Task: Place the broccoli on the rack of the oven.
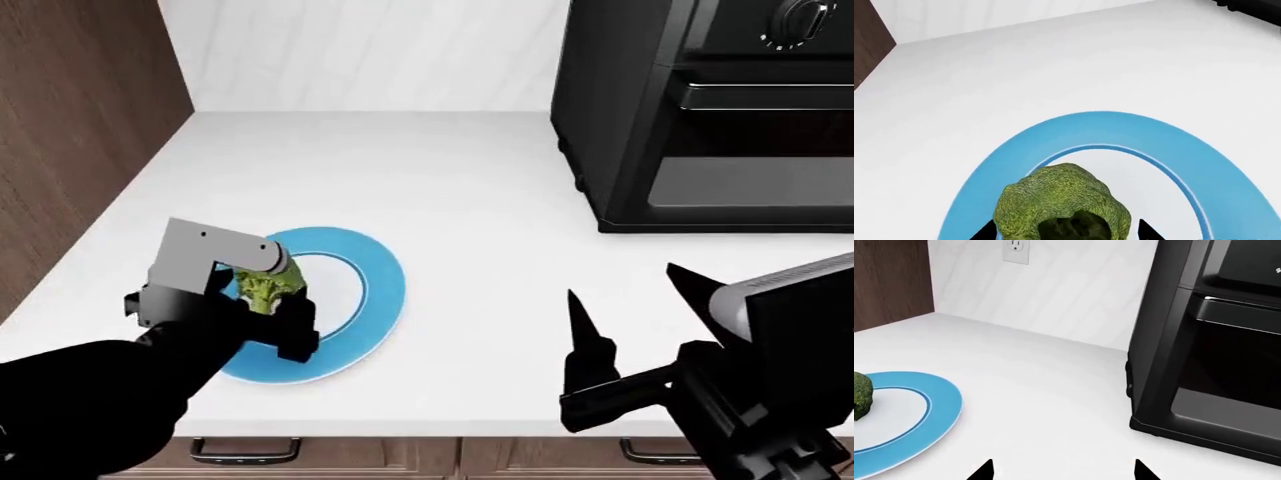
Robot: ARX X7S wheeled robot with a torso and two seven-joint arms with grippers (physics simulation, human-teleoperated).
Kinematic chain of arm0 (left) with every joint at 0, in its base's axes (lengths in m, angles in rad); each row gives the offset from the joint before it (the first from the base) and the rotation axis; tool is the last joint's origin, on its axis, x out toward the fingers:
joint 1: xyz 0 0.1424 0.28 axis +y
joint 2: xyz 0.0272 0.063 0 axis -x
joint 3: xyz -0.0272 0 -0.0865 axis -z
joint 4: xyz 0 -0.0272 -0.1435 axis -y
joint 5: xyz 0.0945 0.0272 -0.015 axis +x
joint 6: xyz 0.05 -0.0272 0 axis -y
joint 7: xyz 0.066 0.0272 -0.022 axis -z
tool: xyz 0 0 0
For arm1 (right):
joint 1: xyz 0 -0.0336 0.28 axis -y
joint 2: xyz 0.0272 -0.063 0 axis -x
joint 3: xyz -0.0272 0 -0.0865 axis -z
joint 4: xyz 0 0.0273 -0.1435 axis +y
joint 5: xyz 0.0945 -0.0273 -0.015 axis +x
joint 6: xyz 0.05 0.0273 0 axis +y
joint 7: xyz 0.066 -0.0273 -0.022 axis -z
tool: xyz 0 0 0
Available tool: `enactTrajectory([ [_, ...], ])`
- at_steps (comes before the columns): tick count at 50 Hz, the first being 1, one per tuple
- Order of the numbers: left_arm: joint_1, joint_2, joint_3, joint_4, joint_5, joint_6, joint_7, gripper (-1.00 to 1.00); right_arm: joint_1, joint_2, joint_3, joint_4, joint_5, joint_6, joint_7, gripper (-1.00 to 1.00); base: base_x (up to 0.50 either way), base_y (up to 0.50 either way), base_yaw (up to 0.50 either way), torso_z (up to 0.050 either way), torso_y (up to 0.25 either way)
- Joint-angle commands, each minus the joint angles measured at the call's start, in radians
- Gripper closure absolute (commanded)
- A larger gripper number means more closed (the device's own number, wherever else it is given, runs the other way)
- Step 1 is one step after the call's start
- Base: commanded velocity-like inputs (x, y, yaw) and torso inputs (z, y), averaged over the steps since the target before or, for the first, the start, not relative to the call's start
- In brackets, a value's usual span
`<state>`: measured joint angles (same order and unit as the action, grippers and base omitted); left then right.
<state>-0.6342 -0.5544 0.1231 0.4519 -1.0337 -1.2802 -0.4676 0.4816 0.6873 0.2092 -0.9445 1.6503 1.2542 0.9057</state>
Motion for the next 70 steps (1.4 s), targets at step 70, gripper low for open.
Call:
enactTrajectory([
  [70,-0.105,-0.126,-0.218,0.347,-0.588,-0.007,-0.284,1.0,0.706,0.194,-0.529,0.005,0.578,-0.185,0.596,-1.0,-0.27,-0.02,0.0,0.0,0.0],
])
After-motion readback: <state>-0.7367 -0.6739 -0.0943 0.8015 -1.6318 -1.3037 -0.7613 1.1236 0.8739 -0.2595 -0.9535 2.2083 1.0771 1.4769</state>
